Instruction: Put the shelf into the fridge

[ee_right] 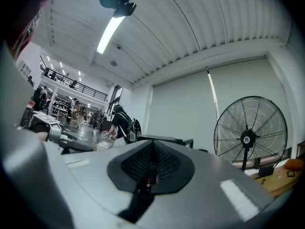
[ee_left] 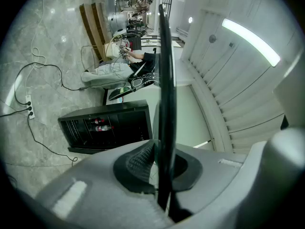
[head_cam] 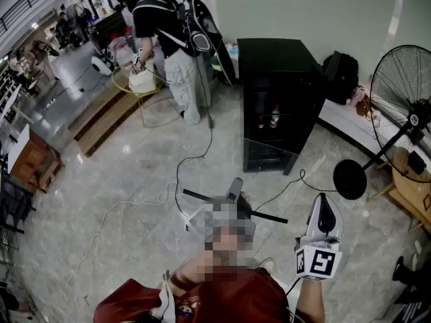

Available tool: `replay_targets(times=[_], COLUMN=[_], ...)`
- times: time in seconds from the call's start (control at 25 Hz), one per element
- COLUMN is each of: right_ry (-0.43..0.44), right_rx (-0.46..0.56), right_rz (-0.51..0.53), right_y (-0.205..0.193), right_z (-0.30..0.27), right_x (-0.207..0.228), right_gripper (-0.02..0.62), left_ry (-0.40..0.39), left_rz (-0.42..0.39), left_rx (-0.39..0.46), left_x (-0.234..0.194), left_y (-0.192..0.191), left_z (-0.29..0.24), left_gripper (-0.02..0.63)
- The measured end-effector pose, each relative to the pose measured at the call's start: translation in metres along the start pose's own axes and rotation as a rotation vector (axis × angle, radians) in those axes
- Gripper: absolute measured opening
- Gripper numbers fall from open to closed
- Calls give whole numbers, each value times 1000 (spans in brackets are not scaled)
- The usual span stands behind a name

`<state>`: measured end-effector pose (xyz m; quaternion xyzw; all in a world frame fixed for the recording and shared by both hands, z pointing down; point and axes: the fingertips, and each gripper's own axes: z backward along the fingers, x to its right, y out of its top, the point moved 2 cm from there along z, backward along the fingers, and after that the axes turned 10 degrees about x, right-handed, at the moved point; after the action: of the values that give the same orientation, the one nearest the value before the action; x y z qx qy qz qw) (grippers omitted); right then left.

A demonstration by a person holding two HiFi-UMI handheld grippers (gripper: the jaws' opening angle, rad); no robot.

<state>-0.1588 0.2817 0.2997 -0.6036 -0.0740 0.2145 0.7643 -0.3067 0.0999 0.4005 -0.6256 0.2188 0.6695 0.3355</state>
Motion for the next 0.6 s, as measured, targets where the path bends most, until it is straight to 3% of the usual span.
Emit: replay_targets(times=[0.4, 0.6], right_ry=[5, -10], right_rx=[-2, 1], right_rz=[-26, -43], right_y=[-9, -14], right_z=[4, 7], right_x=[7, 20], right_gripper=[0, 0], left_ry=[16, -29], left_rz=[18, 28], left_rx=[-3, 0], left_x=[-5, 4], left_y=[-18, -29], left_z=[0, -6], left_gripper=[11, 12])
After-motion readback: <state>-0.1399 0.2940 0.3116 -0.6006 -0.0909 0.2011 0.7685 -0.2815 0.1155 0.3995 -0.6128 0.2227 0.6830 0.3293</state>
